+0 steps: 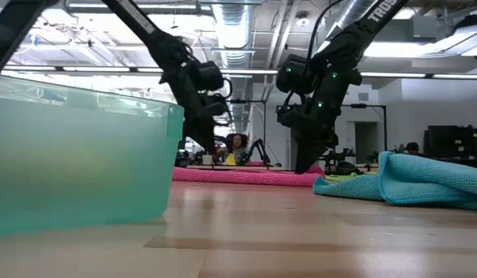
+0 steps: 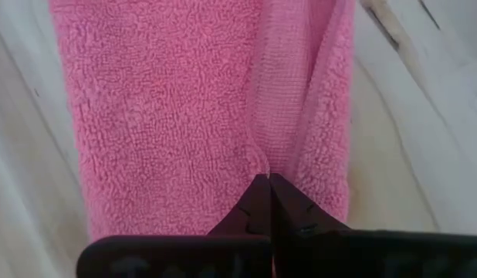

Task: Fold microfiber towels
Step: Fold the pink towel

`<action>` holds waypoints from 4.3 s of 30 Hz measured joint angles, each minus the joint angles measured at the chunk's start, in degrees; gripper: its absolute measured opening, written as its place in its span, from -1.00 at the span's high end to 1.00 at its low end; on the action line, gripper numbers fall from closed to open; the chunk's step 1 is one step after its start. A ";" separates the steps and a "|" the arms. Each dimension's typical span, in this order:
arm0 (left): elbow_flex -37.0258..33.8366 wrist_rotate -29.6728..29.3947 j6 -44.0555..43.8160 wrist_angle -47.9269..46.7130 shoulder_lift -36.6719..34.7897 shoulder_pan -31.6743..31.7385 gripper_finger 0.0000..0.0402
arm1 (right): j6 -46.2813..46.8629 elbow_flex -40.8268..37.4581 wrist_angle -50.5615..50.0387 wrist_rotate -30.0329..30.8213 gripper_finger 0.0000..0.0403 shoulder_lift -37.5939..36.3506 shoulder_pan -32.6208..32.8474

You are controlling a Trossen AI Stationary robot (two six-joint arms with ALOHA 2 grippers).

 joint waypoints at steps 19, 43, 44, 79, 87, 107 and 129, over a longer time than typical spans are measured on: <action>7.58 -5.14 3.63 -4.59 9.45 -0.37 1.00 | 0.39 0.00 -1.91 0.30 0.96 0.00 0.10; 4.89 -8.85 3.89 -2.12 9.43 -1.18 1.00 | -0.02 0.00 -1.90 0.17 0.95 0.00 0.12; 4.89 -9.05 3.62 -2.18 9.43 -1.16 1.00 | -0.02 0.00 -1.90 0.17 0.95 0.00 0.12; 5.11 -8.61 2.32 -5.11 11.71 -0.90 1.00 | -0.08 -0.02 -10.06 2.14 0.95 -4.31 -3.91; 5.05 -8.64 2.12 -5.14 11.71 -0.90 1.00 | -1.25 -0.02 -10.40 2.33 0.95 -4.26 -4.39; 14.84 -8.84 3.19 -16.35 6.29 -0.68 1.00 | -0.79 -0.02 -6.02 8.39 0.38 -9.09 -7.32; 6.69 -8.68 5.10 -9.71 4.88 -12.38 1.00 | -2.62 -1.49 -0.69 -4.31 0.53 -1.96 0.53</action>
